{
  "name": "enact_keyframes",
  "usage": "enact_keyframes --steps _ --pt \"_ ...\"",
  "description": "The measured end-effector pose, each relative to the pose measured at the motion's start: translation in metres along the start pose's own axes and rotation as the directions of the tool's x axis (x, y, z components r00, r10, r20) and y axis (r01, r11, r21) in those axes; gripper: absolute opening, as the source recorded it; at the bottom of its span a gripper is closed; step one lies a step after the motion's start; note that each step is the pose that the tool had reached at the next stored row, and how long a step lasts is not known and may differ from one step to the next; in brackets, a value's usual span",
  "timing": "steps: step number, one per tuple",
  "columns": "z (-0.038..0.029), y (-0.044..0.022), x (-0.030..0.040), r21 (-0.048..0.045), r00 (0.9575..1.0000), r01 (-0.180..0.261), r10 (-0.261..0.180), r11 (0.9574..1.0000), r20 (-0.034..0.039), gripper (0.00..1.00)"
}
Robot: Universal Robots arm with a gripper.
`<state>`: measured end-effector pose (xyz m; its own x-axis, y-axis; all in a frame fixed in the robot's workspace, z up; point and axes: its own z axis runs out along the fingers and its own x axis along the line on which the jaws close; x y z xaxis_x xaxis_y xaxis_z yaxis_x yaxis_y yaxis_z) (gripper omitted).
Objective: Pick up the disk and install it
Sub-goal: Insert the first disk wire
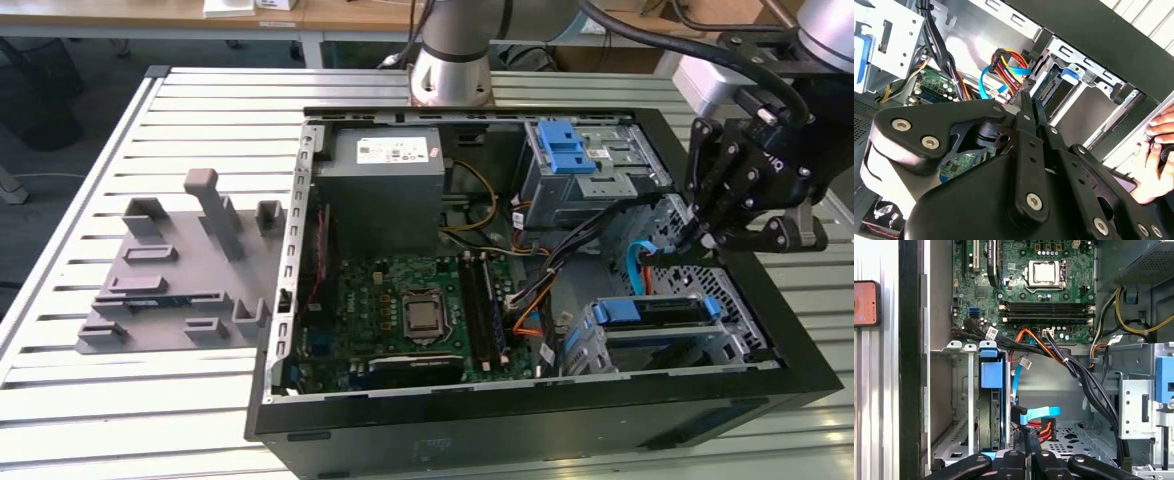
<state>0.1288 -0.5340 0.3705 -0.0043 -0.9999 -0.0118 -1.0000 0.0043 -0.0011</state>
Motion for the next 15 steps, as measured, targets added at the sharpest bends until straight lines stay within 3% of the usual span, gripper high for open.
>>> enact_keyframes --steps 4,7,8,15 --pt "0.0023 0.0 -0.0007 0.0032 0.9999 0.006 -0.006 1.0 -0.0112 0.17" --pt "0.0028 0.0 -0.0011 0.0033 0.9999 0.007 -0.007 1.0 -0.0119 0.18" --pt "0.0029 0.0 -0.0014 0.0033 0.9999 0.007 -0.007 1.0 -0.0121 0.25" --pt "0.0059 0.0 -0.0041 0.0033 0.9999 0.007 -0.007 1.0 -0.0118 0.25"
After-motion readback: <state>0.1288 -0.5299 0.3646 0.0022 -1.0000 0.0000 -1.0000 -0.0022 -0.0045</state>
